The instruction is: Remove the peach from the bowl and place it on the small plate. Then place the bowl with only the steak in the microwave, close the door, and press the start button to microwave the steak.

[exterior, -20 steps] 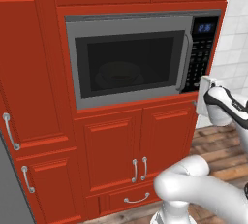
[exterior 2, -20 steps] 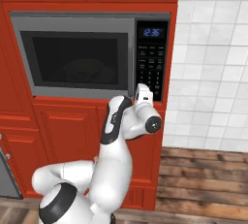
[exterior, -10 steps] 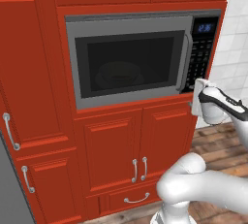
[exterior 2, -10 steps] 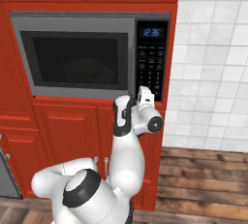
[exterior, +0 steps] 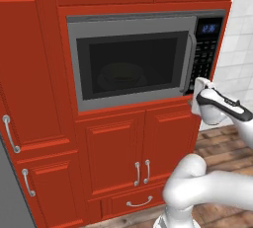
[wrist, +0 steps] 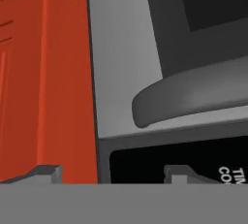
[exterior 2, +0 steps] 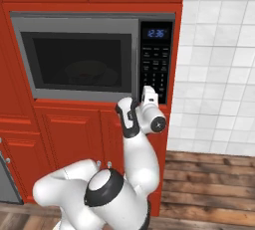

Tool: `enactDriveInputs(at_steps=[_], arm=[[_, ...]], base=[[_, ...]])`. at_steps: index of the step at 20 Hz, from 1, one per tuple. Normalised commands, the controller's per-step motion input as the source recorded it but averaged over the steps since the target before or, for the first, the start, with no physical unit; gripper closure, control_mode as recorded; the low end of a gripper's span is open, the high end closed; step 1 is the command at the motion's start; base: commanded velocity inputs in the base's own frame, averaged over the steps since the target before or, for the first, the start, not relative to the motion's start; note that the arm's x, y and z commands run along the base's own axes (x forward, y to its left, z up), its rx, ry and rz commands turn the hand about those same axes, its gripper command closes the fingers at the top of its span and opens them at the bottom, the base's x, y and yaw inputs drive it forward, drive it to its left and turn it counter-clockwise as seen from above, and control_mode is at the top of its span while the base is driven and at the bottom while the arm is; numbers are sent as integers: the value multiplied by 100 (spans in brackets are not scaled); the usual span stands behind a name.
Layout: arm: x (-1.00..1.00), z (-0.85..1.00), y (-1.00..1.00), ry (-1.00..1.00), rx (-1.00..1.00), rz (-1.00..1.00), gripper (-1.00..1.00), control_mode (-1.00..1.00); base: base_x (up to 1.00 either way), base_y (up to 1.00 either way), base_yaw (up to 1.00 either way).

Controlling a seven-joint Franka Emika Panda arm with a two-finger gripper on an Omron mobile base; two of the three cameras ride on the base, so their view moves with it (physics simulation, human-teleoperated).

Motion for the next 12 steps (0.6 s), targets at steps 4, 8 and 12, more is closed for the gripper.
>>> enactDriveInputs(at_steps=[4, 8, 12], arm=[[26, -18, -18, 0, 0, 0, -100, -100], [30, -18, -11, 0, 0, 0, -100, -100], [27, -17, -13, 0, 0, 0, -100, -100]], base=[[0, 0, 0], [0, 0, 0], [0, 0, 0]])
